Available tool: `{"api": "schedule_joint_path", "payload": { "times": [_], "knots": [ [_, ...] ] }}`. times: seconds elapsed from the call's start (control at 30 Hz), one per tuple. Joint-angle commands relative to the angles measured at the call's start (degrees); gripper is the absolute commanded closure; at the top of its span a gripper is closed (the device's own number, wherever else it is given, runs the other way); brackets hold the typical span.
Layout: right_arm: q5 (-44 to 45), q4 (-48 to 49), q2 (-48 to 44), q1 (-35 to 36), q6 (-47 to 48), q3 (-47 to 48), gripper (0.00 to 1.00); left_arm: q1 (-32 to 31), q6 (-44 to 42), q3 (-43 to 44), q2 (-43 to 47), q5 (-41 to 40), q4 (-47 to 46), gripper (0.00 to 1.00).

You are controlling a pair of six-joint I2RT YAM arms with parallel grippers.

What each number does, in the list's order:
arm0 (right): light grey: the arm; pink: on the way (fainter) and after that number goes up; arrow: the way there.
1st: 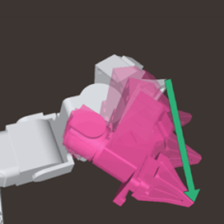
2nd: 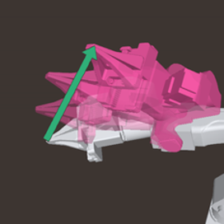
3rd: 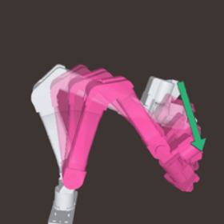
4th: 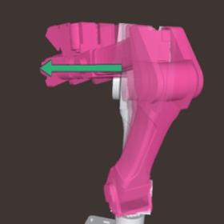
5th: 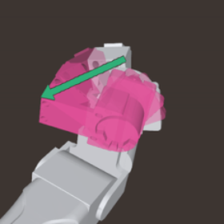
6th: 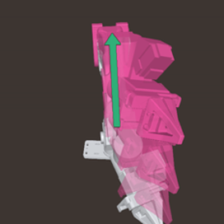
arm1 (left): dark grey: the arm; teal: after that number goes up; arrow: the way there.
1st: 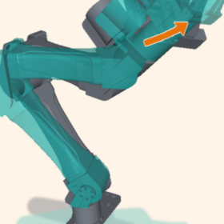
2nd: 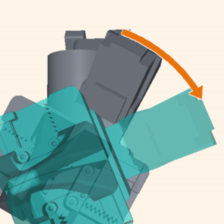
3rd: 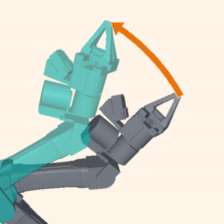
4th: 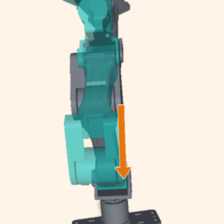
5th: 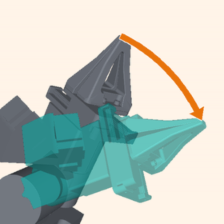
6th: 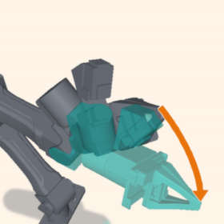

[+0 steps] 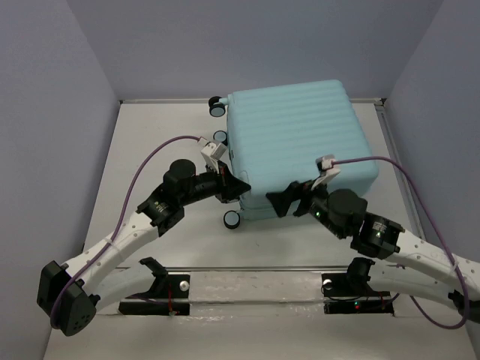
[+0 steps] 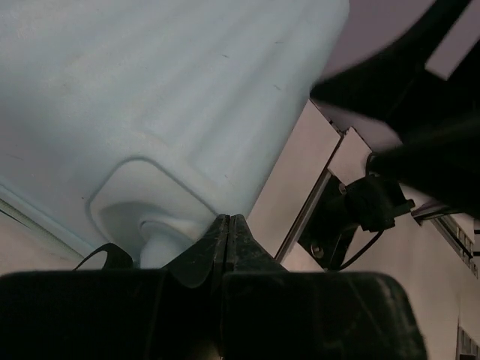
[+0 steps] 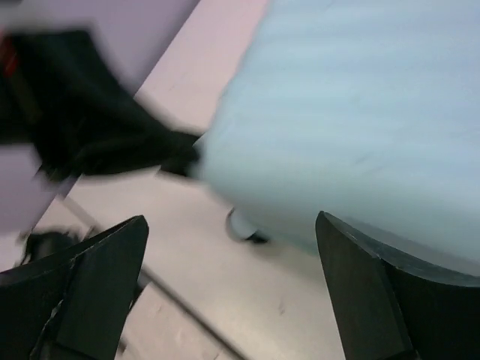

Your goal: Pack the luggage

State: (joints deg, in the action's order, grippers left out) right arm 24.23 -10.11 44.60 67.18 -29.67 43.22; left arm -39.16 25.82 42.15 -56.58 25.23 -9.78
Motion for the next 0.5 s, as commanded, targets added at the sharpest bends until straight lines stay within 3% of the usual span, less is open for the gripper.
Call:
{"api": "schedule_joint_path", "payload": {
  "times": [0.0,0.13,0.23,0.47],
  "knots": [
    [5.8,-6.2,3.4,-20.3,8.1,7.1,0.01,-1.0,1.1,-3.1,-1.3,0.8,3.8,0.94],
    [7.6,-5.3,12.1,-38.9,11.2,15.1,0.0,-1.1,2.1,-5.0,0.4,1.0,2.4,0.94],
    [3.7,-4.2,15.4,-51.0,12.3,17.9,0.0,-1.2,2.9,-6.8,1.4,1.6,0.7,0.94],
    [-0.3,-4.7,24.9,-61.2,13.7,23.1,0.0,-2.1,3.3,-7.5,3.6,1.0,-0.4,0.94]
  ]
}}
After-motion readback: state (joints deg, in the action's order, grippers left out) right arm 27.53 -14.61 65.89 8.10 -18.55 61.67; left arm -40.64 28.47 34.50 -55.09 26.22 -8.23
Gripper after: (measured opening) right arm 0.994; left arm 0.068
